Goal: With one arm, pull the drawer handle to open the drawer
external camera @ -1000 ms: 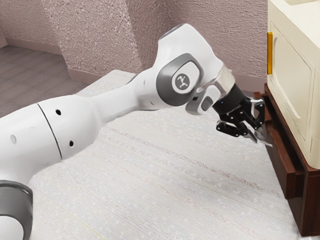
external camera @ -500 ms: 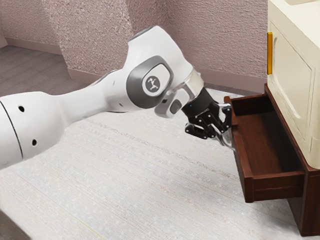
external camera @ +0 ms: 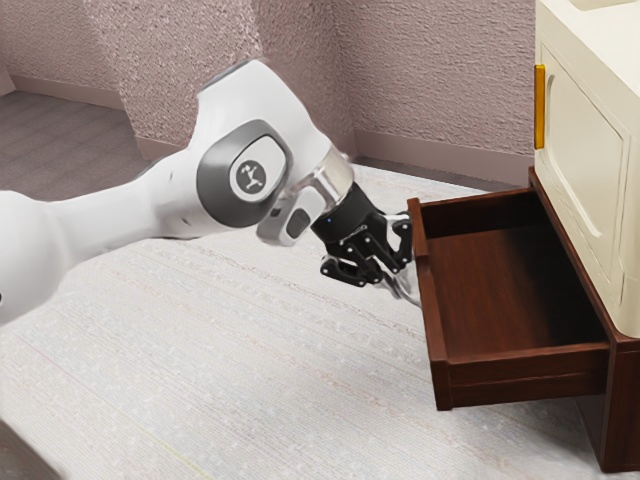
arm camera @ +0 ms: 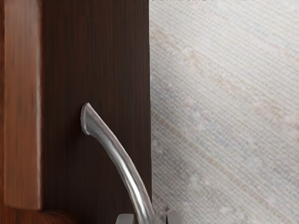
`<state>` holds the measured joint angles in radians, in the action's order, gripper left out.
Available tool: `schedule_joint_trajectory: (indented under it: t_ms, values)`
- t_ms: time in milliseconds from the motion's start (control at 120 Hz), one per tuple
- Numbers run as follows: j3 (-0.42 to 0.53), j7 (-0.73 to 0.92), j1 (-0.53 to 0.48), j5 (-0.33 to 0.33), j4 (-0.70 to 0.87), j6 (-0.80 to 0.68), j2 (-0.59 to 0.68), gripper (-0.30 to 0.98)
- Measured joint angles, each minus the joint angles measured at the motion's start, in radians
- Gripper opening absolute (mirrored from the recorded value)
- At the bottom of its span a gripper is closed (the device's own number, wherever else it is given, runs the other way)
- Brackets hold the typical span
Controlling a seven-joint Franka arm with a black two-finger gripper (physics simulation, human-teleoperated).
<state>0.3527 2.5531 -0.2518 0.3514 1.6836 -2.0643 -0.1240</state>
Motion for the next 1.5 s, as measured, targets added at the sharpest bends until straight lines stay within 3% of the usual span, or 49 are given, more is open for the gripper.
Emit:
schedule_joint_trajectory:
  t_ms: [417,650,883,950,1092,1183,1300,1500]
  values:
    - [-0.001,0.035,-0.034,0.029,0.092,-0.016,0.09,0.0]
    - [-0.003,0.043,-0.026,0.029,0.094,-0.015,0.102,0.1]
    - [-0.084,0.031,0.006,0.02,0.135,0.016,0.256,0.16]
    - [-0.115,0.001,0.009,-0.034,0.082,0.047,0.26,0.24]
    - [-0.139,-0.167,0.087,-0.325,-0.211,0.255,0.195,0.46]
    - [-0.19,-0.322,0.11,-0.436,-0.289,0.424,0.183,0.54]
    - [-0.229,-0.538,0.058,-0.49,-0.306,0.561,0.181,0.6]
    - [-0.235,-0.837,0.026,-0.479,-0.307,0.671,0.158,0.65]
